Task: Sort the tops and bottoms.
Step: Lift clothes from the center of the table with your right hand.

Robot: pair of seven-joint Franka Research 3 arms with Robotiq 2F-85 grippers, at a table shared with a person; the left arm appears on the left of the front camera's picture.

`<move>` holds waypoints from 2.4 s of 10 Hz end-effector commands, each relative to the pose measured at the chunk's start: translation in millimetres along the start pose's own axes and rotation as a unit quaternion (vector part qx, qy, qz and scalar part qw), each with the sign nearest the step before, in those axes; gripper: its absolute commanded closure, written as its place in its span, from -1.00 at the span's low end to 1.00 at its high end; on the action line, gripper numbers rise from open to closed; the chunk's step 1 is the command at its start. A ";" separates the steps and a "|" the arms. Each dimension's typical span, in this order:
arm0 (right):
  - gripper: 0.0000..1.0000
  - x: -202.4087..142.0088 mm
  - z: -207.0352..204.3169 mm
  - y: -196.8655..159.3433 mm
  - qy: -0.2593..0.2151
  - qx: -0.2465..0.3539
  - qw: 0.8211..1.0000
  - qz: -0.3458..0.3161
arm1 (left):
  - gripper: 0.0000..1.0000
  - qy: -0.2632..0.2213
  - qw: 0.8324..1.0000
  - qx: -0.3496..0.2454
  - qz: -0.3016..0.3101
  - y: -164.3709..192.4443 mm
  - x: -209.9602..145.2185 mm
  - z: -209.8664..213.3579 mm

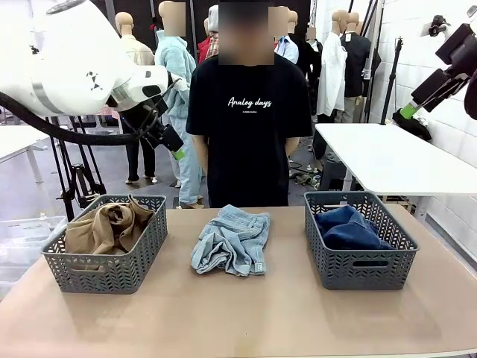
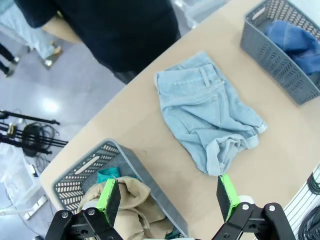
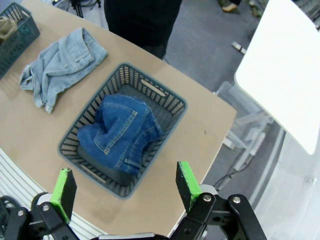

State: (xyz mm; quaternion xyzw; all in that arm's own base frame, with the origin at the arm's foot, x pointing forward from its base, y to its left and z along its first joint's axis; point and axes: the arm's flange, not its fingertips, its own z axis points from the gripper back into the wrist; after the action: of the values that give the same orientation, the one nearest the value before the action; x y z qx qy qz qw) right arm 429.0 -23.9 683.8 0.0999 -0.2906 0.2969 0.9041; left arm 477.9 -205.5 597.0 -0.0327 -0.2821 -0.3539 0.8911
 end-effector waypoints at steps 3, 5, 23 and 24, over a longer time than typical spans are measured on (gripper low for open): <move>-1.00 -0.6 -0.3 0.0 0.003 -0.001 1.000 0.006 | -1.00 -0.032 0.998 -0.047 -0.015 1.8 -24.7 5.9; -1.00 -0.6 -0.3 0.0 0.003 -0.001 1.000 0.006 | -1.00 -0.021 0.999 -0.042 -0.003 1.8 -22.8 3.4; -1.00 46.6 -201.7 155.0 0.032 0.294 0.938 0.179 | -1.00 -0.011 0.999 -0.030 -0.002 -0.7 -14.3 2.9; -1.00 40.7 -203.2 175.6 0.045 0.227 0.952 0.203 | -1.00 -0.011 0.999 -0.030 -0.002 -0.7 -14.3 2.9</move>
State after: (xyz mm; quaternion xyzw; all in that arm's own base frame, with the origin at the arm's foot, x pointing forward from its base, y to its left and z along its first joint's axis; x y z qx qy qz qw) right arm 460.1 195.2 550.5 0.2774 -0.1805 0.5333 0.7785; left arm 467.4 -197.5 591.2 -0.0632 -0.2809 -0.3643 0.8856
